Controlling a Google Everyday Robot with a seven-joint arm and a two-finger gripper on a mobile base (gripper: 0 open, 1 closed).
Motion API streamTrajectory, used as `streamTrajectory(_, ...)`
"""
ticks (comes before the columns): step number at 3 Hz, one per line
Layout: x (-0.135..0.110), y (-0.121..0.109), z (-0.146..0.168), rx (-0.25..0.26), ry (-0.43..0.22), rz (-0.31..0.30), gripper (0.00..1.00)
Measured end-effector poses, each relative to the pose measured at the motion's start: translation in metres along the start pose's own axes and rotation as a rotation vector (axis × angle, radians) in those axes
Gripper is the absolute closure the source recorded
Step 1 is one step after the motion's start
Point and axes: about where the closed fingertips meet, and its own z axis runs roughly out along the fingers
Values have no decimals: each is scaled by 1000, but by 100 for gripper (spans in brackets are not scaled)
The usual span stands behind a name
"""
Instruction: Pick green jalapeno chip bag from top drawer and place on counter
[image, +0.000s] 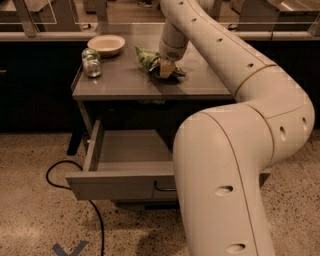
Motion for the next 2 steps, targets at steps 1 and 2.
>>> streamTrajectory(1,0,0,0,0,0,0,0)
streamTrajectory(2,0,0,0,0,0,0,0)
